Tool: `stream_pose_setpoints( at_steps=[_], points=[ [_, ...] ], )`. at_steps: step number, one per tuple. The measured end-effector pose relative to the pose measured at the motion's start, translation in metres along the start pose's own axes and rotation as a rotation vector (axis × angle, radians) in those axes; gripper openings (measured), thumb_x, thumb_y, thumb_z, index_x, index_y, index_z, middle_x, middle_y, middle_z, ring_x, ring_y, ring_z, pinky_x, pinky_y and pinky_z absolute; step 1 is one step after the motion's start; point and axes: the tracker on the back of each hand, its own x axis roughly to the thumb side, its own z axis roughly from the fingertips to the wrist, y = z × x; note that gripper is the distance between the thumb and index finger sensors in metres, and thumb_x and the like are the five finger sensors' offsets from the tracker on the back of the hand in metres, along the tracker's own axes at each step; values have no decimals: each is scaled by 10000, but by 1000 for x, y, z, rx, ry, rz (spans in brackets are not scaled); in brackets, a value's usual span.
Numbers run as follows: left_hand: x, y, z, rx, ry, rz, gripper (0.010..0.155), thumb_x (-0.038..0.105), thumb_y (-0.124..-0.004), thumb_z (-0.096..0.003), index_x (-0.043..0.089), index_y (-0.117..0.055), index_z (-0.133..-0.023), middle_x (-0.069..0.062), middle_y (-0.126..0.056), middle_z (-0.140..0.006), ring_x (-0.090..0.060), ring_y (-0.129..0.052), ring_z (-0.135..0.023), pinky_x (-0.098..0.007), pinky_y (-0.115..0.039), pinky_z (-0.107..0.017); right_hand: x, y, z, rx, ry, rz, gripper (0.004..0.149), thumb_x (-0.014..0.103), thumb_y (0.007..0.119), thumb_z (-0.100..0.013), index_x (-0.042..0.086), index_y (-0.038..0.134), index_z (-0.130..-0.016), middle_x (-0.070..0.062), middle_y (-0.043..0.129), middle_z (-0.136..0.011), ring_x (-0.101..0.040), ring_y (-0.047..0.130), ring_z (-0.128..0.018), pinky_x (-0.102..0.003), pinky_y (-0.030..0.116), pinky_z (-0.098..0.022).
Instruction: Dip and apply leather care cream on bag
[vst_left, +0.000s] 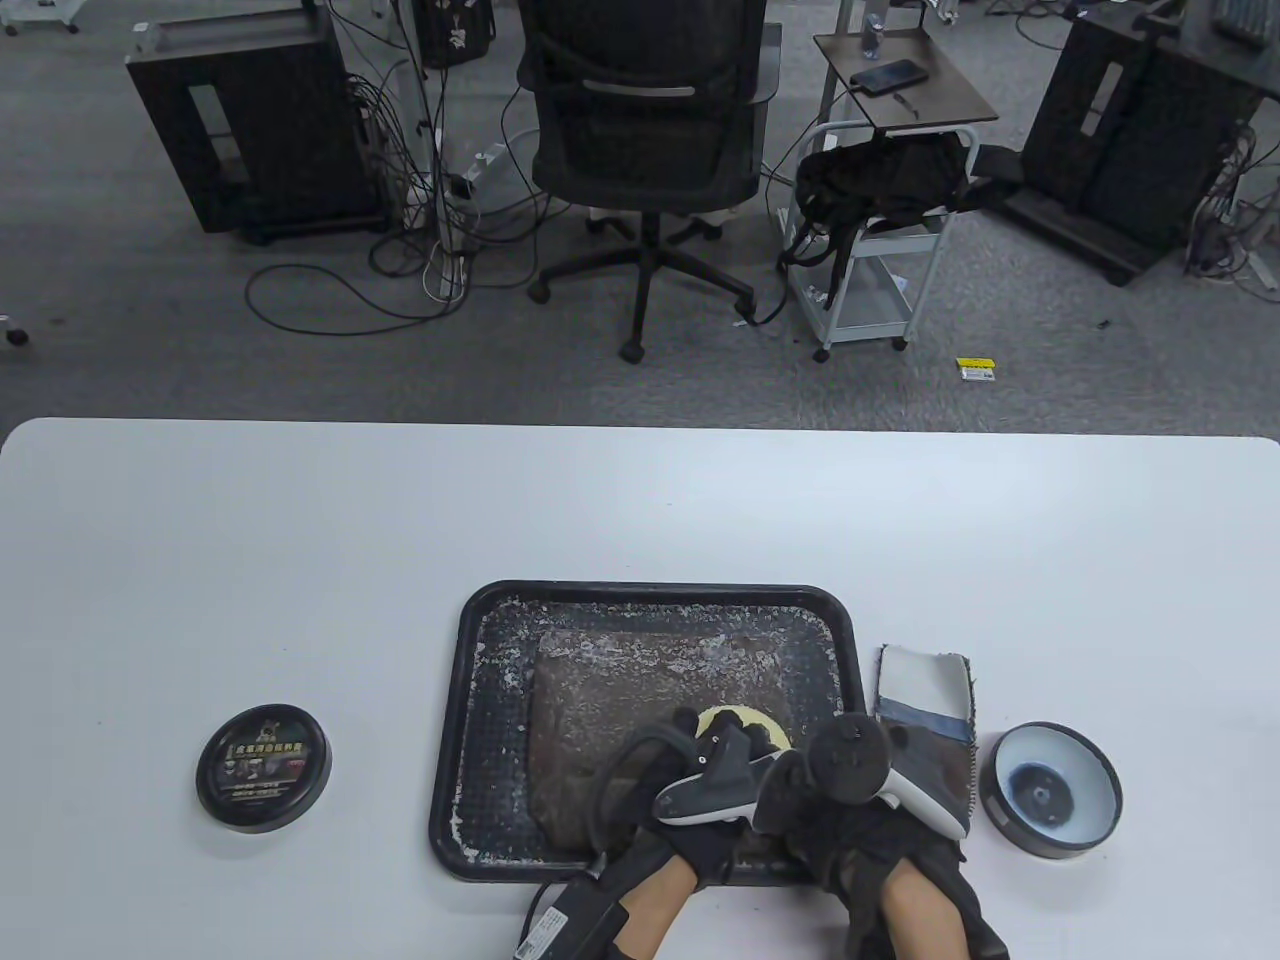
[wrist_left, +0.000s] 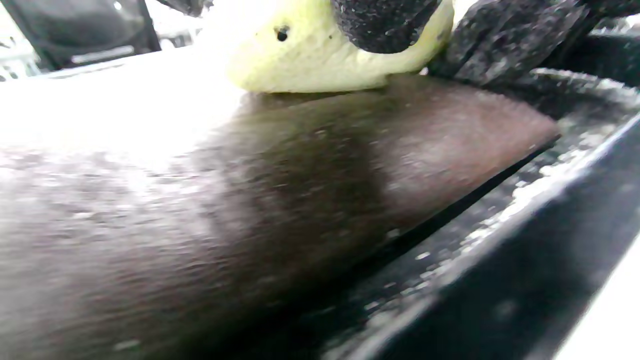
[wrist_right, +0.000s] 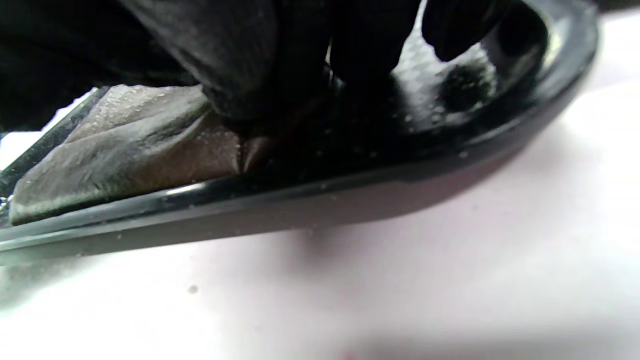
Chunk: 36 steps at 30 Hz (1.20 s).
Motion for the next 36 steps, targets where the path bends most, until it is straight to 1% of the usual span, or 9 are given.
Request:
stream_pose_setpoints(
  at_steps=[3, 6, 10, 20, 24, 27, 30, 33, 36],
  points=[
    [-7, -1, 5, -25, 17, -29, 525, 364, -707, -554, 471, -582, -1052, 201, -595, -1179, -126, -608, -1137, -499, -545, -836, 1, 0, 0, -3, 9, 7, 445, 248, 790, -395, 264, 888, -828, 3, 803, -942, -305, 703, -919, -581, 617, -660],
    [-17, -4, 12, -49, 49, -106, 517, 363, -709, -551, 477, -594, -1042, 209, -608, -1173, -120, -618, -1135, -496, -545, -839, 1, 0, 0, -4, 13, 8, 443, 249, 790, -394, 266, 889, -825, 4, 805, -940, -306, 706, -917, -580, 618, -661],
    [-36, -11, 25, -74, 93, -83, 517, 357, -715, -551, 477, -598, -1040, 210, -612, -1171, -118, -616, -1134, -496, -547, -838, 1, 0, 0, -6, 16, 10, 443, 249, 789, -395, 267, 887, -827, 4, 804, -939, -308, 706, -917, -580, 618, -661],
    [-70, -22, 56, -124, 185, -70, 514, 355, -726, -550, 481, -608, -1034, 214, -613, -1168, -111, -612, -1133, -499, -548, -837, 1, 1, 1, -5, 10, -3, 451, 249, 785, -398, 259, 878, -839, -1, 797, -945, -314, 699, -919, -582, 619, -658],
    [-75, -25, 66, -132, 236, -102, 518, 359, -726, -551, 474, -600, -1040, 205, -619, -1166, -121, -632, -1128, -501, -564, -832, 1, 2, 0, -2, 5, -17, 455, 250, 785, -398, 255, 874, -844, -3, 795, -946, -314, 694, -919, -580, 616, -661],
    [-77, -24, 69, -168, 284, -133, 517, 361, -726, -550, 469, -601, -1040, 193, -627, -1165, -125, -648, -1123, -501, -572, -829, 1, 2, 0, 0, 5, -20, 457, 251, 784, -398, 256, 872, -846, -2, 792, -948, -312, 691, -921, -579, 618, -659],
    [-78, -24, 72, -182, 300, -160, 520, 361, -729, -549, 454, -598, -1044, 179, -633, -1163, -131, -667, -1117, -499, -578, -828, 1, 2, 1, 1, 5, -21, 459, 252, 783, -399, 256, 869, -849, -3, 788, -950, -314, 688, -922, -579, 618, -659],
    [-84, -24, 75, -214, 335, -149, 521, 362, -730, -549, 449, -595, -1044, 169, -635, -1162, -135, -677, -1113, -498, -580, -828, 0, 2, 0, 5, 2, -32, 460, 252, 782, -399, 253, 868, -851, -4, 787, -951, -315, 684, -922, -578, 617, -659],
    [-89, -25, 77, -221, 347, -108, 522, 362, -733, -547, 446, -595, -1044, 165, -639, -1160, -138, -683, -1109, -498, -586, -824, 0, 2, 1, 8, 0, -38, 461, 252, 782, -399, 251, 868, -852, -5, 784, -952, -318, 680, -923, -579, 618, -657]
  ],
)
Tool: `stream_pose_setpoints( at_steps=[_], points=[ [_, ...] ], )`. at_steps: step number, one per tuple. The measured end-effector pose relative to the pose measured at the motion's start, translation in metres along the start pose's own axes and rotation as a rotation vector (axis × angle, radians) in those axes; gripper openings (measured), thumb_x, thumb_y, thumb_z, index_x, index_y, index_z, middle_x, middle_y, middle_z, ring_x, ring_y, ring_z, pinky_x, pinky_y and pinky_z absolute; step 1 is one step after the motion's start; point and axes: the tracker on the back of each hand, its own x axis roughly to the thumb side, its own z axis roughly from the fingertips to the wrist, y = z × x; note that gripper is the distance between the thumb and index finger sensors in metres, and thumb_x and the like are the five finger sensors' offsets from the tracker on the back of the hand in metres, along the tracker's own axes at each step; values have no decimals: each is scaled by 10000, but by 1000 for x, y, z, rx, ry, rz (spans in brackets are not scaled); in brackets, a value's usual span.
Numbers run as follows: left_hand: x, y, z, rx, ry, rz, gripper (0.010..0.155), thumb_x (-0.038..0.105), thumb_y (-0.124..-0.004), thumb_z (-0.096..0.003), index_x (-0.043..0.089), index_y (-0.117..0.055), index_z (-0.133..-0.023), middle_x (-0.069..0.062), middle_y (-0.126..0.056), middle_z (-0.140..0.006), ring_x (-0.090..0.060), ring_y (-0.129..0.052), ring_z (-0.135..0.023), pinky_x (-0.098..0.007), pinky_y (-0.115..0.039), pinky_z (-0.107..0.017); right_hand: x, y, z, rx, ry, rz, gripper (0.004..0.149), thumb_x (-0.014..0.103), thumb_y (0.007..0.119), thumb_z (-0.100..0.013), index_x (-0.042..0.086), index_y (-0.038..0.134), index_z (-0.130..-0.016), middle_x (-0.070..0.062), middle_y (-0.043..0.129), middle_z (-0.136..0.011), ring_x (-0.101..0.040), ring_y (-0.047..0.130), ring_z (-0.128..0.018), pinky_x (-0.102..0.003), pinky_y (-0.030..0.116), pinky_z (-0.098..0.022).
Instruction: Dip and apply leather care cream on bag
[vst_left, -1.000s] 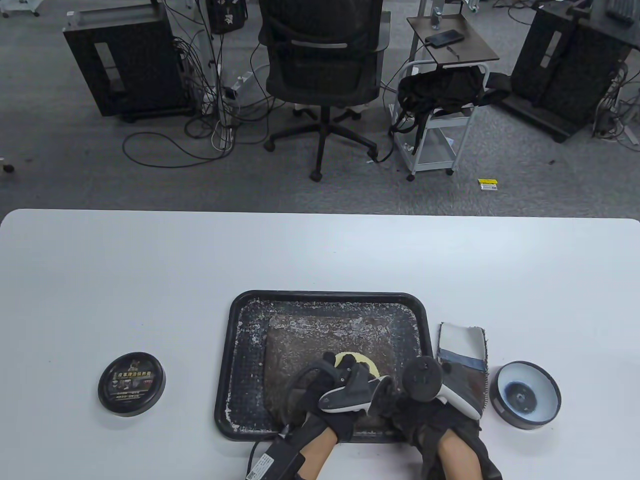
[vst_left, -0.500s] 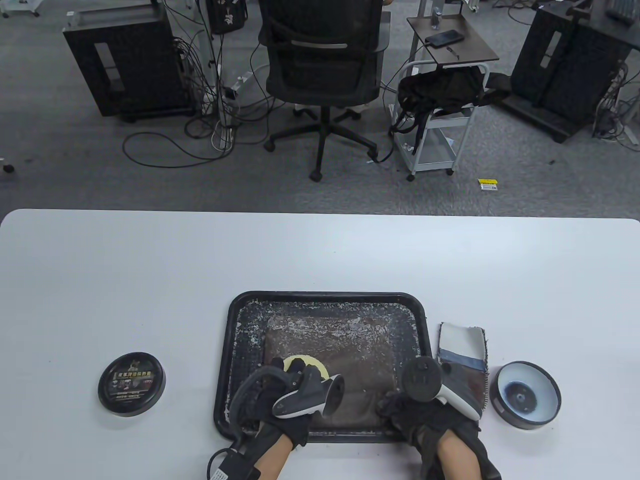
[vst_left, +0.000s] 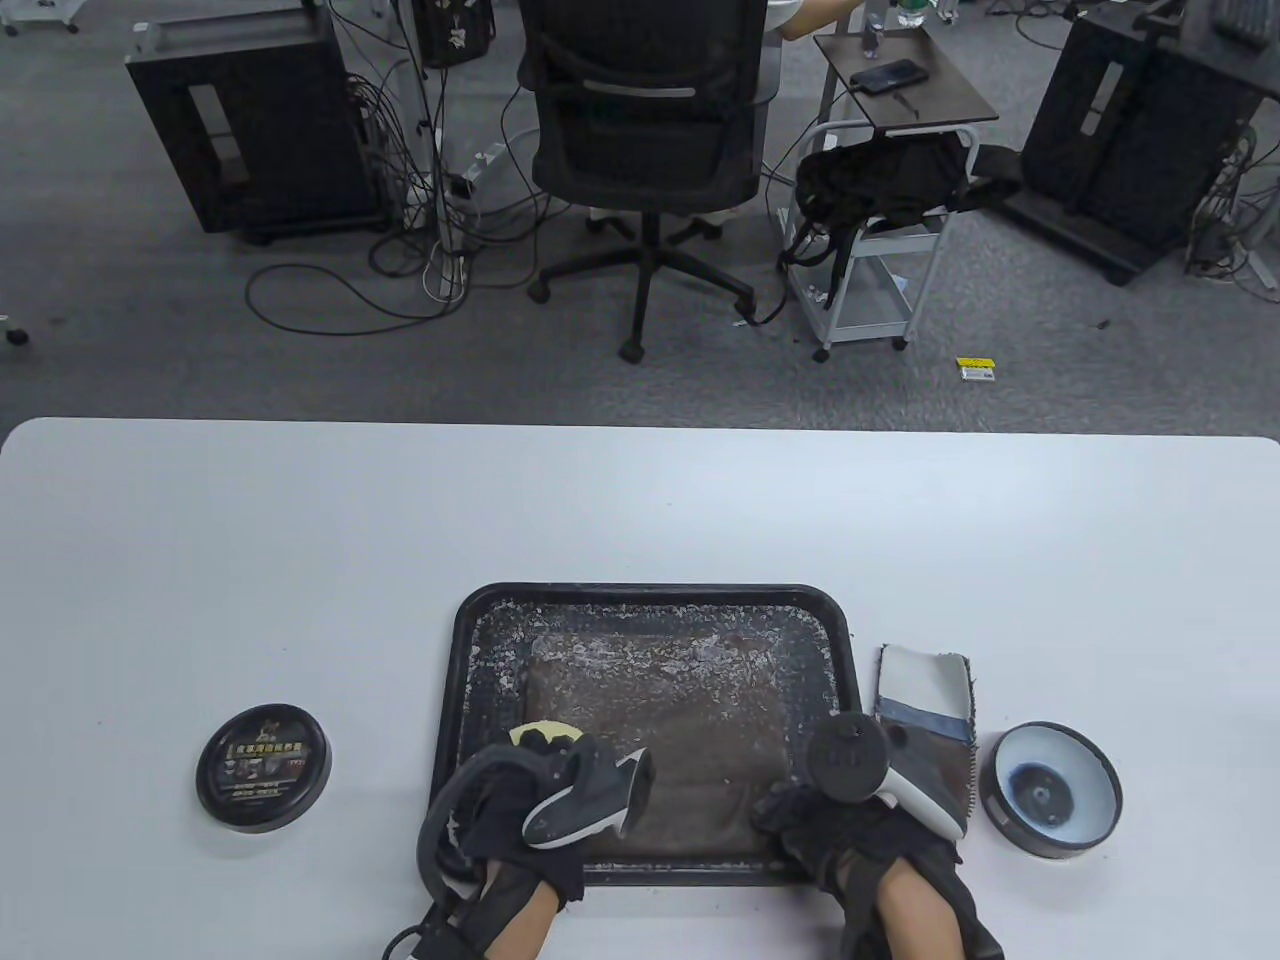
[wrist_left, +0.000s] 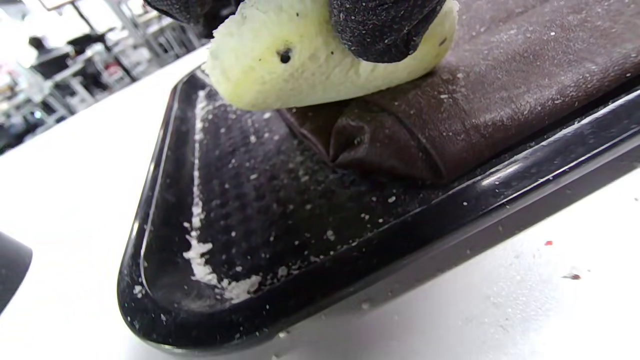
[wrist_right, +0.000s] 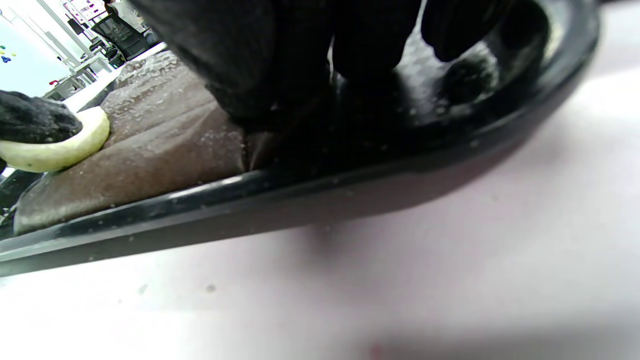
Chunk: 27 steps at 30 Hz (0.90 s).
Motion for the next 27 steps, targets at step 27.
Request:
stream_pose_setpoints(
  at_steps=[27],
  points=[
    [65, 21, -8, 179, -407, 392, 538, 367, -718, -559, 382, -569, -1076, 81, -628, -1162, -203, -683, -1087, -479, -658, -789, -4, 1, -1, 13, -49, -77, 643, 226, 731, -408, 114, 566, -1019, -103, 747, -964, -386, 640, -913, -581, 607, -652]
  ],
)
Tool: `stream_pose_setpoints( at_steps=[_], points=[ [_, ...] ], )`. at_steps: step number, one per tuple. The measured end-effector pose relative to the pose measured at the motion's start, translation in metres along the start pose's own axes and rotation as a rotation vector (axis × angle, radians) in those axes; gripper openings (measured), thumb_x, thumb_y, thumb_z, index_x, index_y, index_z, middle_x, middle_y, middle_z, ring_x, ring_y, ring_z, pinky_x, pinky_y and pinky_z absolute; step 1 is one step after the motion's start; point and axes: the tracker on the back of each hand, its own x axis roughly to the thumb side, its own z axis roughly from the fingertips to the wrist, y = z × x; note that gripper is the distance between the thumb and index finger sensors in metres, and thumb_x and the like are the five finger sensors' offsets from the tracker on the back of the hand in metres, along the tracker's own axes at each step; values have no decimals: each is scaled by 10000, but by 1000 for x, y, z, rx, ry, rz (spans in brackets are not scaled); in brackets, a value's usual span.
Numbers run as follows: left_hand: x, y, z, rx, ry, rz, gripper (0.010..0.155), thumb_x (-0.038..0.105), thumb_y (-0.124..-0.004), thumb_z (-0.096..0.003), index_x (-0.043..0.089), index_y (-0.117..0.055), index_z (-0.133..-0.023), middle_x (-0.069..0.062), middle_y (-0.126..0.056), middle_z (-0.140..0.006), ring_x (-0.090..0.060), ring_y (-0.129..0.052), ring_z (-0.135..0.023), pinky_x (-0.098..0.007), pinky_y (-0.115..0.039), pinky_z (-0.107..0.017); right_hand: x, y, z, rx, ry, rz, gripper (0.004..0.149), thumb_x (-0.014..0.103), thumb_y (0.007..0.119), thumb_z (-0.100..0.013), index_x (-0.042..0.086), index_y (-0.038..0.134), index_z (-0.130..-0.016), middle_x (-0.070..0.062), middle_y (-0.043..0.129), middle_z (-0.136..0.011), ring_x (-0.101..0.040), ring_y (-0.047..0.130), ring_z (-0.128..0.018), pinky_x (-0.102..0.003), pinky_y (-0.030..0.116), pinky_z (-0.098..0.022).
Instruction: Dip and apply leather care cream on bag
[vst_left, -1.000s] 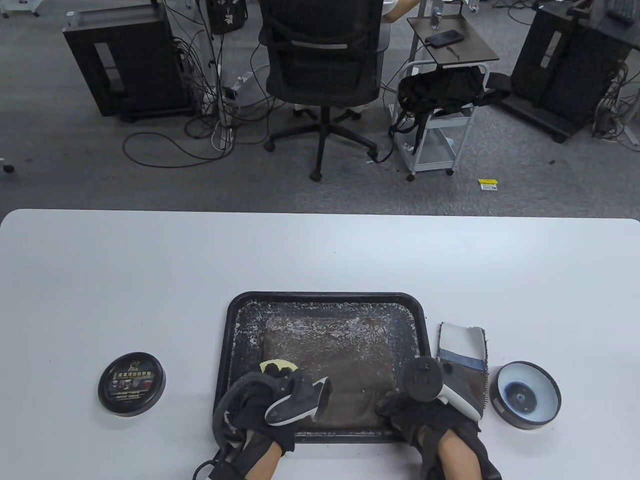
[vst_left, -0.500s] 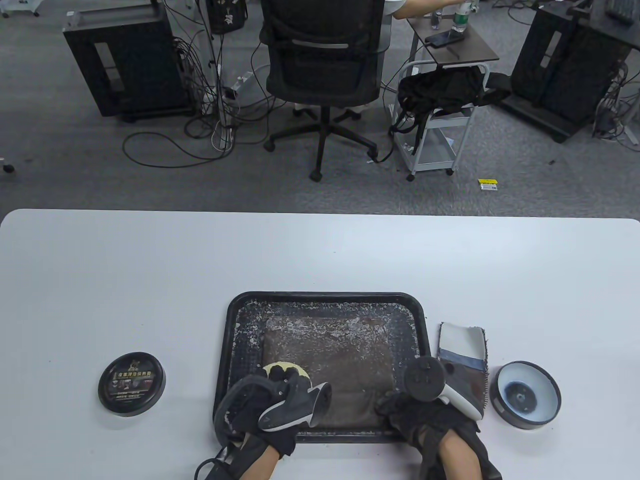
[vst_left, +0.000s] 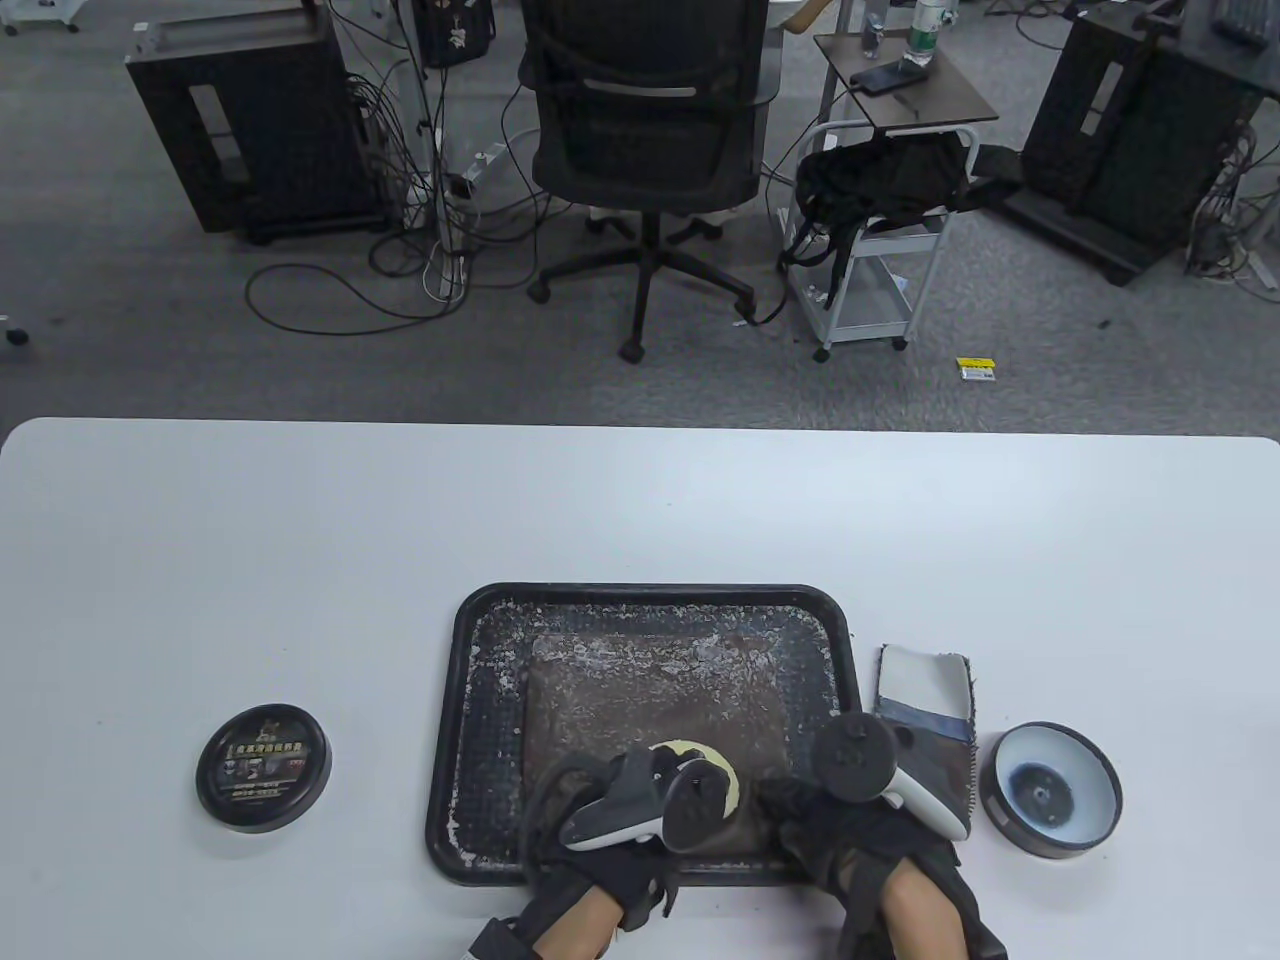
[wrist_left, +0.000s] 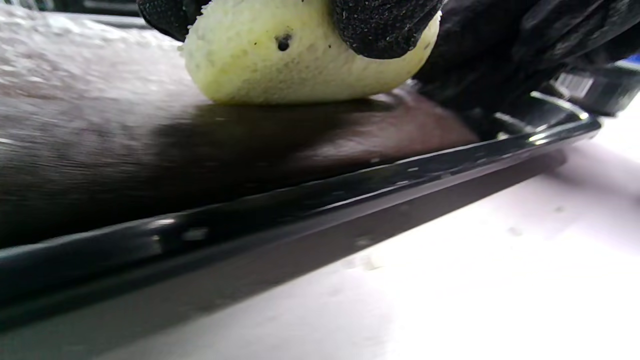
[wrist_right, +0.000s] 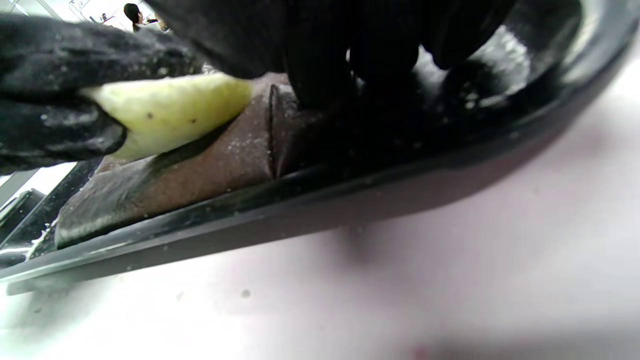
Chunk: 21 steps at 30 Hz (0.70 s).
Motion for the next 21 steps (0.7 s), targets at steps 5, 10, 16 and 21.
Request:
stream_pose_setpoints(
  at_steps=[5, 10, 16, 21],
  points=[
    [19, 0, -8, 25, -50, 76, 539, 366, -718, -562, 380, -568, -1079, 77, -626, -1165, -214, -678, -1089, -487, -649, -788, -2, -1, 0, -1, 7, -11, 695, 182, 705, -404, 56, 434, -1031, -90, 740, -962, -369, 640, -914, -568, 606, -655],
    [28, -3, -7, 47, -62, -12, 533, 367, -722, -556, 394, -585, -1070, 95, -634, -1161, -212, -682, -1089, -480, -648, -793, -1, -1, 0, -7, 14, -7, 702, 172, 694, -404, 47, 404, -1031, -86, 744, -954, -361, 645, -912, -564, 610, -655],
    [33, -8, -3, 41, -104, -105, 519, 368, -728, -548, 436, -609, -1049, 145, -630, -1159, -182, -647, -1105, -476, -611, -810, 0, -1, 0, -13, 29, 6, 696, 172, 696, -404, 61, 418, -1031, -63, 754, -951, -341, 653, -916, -562, 611, -656],
    [42, -11, 0, 32, -120, -210, 508, 368, -732, -542, 461, -628, -1030, 183, -633, -1150, -152, -624, -1114, -465, -584, -824, 2, -1, 0, -19, 44, 29, 689, 173, 699, -403, 73, 435, -1031, -48, 764, -946, -329, 667, -917, -573, 614, -655]
  ],
)
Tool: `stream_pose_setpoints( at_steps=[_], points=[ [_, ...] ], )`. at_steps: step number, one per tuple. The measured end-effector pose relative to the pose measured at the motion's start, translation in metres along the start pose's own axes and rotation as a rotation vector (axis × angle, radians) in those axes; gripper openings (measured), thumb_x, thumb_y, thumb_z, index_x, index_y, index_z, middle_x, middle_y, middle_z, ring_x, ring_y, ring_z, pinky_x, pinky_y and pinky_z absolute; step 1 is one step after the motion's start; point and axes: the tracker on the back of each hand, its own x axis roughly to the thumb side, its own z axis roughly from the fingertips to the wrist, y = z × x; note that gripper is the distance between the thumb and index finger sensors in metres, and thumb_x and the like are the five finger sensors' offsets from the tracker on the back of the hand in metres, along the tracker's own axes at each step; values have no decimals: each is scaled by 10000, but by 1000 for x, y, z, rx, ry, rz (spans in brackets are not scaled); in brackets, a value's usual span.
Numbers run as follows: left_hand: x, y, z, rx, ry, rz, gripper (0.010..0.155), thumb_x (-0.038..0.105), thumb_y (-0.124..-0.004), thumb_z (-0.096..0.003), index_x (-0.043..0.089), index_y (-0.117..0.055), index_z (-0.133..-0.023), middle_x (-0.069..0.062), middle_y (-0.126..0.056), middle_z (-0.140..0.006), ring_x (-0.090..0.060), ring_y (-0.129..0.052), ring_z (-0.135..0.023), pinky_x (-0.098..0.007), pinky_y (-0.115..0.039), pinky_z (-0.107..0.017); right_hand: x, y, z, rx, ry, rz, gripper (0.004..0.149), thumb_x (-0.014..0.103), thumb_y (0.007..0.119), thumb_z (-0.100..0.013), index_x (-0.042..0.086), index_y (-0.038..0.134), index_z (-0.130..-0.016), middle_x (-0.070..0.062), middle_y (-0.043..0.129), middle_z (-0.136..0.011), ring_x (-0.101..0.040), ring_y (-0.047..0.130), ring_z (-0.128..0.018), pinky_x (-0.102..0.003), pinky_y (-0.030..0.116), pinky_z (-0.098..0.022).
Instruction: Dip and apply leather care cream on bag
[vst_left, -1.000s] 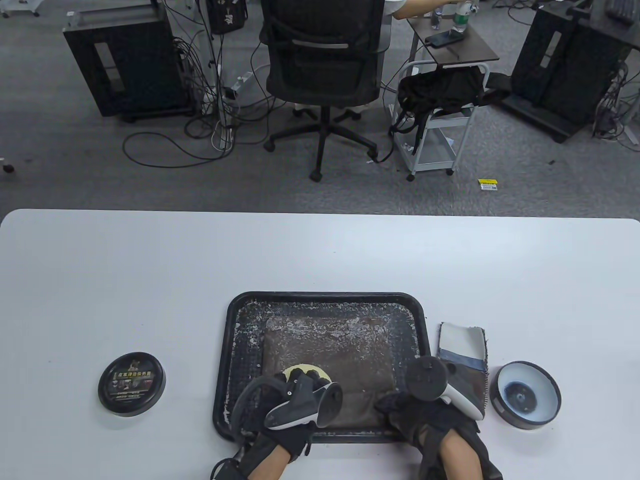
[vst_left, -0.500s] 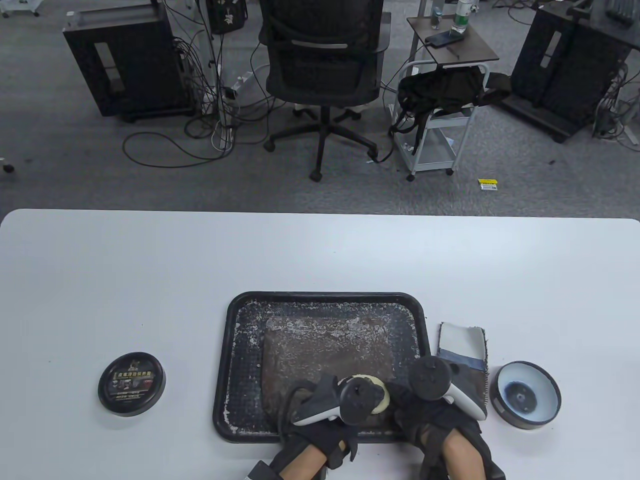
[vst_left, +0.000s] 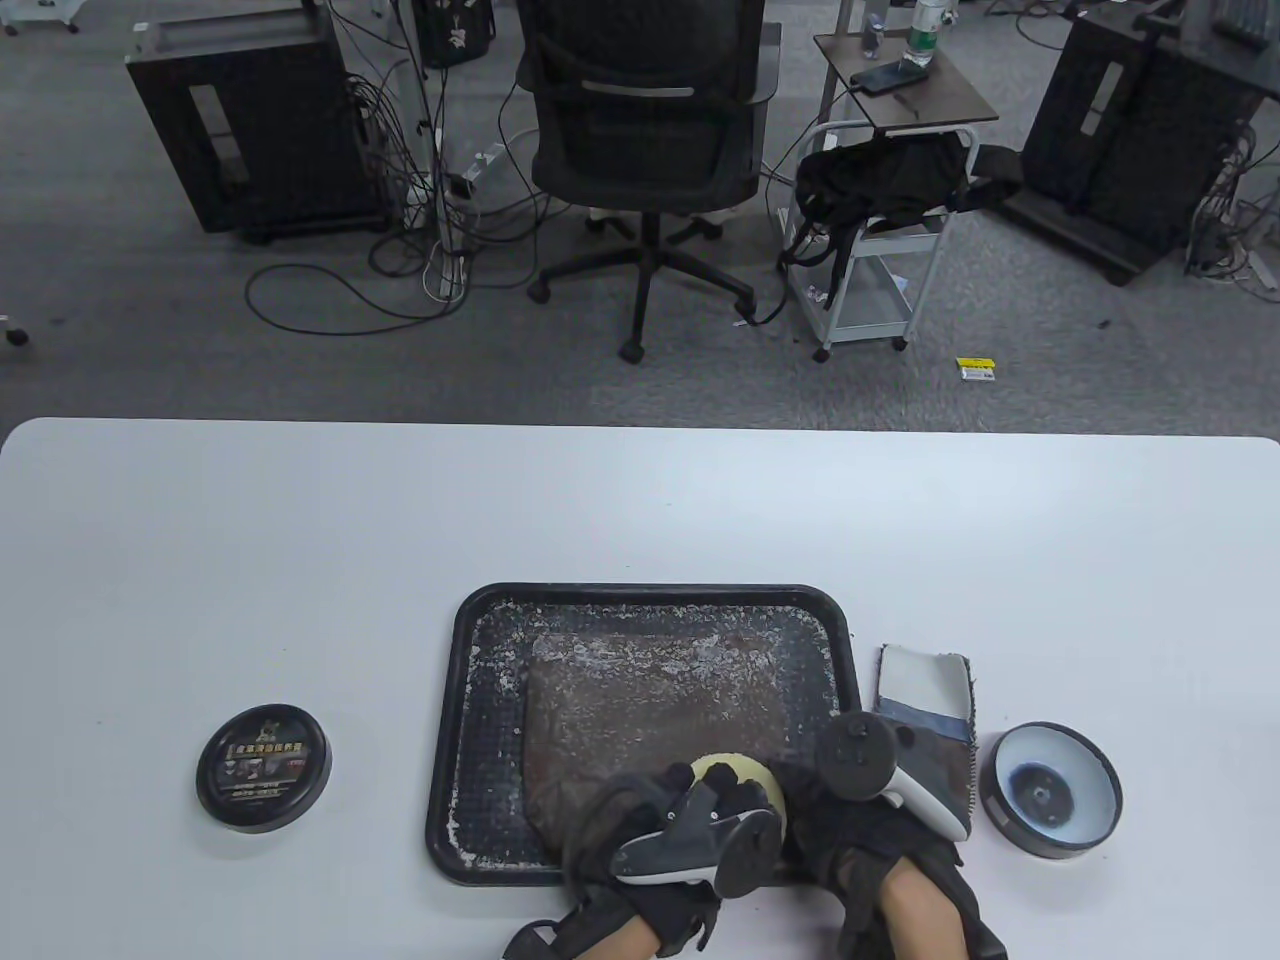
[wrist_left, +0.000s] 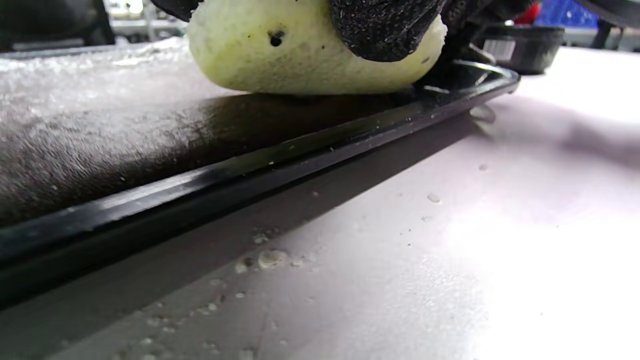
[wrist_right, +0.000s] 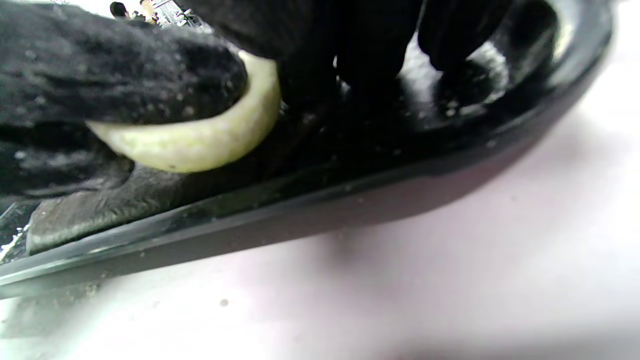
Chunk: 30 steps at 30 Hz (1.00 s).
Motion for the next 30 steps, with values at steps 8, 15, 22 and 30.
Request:
stream_pose_setpoints(
  at_steps=[8, 15, 22, 30],
  points=[
    [12, 0, 3, -29, -23, -66, 493, 360, -737, -538, 477, -658, -1010, 203, -645, -1140, -136, -606, -1119, -465, -559, -832, 1, 0, 0, -4, 22, 16, 679, 172, 701, -404, 86, 456, -1031, -28, 775, -940, -312, 680, -918, -578, 616, -655],
    [13, 0, 6, -51, -33, -110, 497, 359, -729, -543, 477, -640, -1018, 205, -629, -1144, -127, -592, -1122, -466, -554, -834, 7, 0, 1, -7, 50, 78, 673, 173, 703, -404, 104, 469, -1032, -5, 781, -938, -300, 699, -922, -585, 614, -659],
    [5, 1, 12, -89, -24, -130, 498, 364, -734, -542, 478, -633, -1016, 201, -640, -1132, -123, -631, -1108, -458, -592, -821, 11, 1, 1, -8, 75, 129, 670, 173, 705, -406, 119, 473, -1032, 17, 776, -943, -297, 709, -919, -577, 620, -658],
    [-20, -1, 25, -165, 44, -97, 490, 360, -736, -539, 488, -649, -1004, 222, -654, -1123, -99, -631, -1105, -458, -592, -821, 13, 2, 1, -8, 77, 150, 668, 172, 705, -406, 128, 477, -1032, 23, 774, -946, -306, 713, -919, -580, 616, -659]
  ],
)
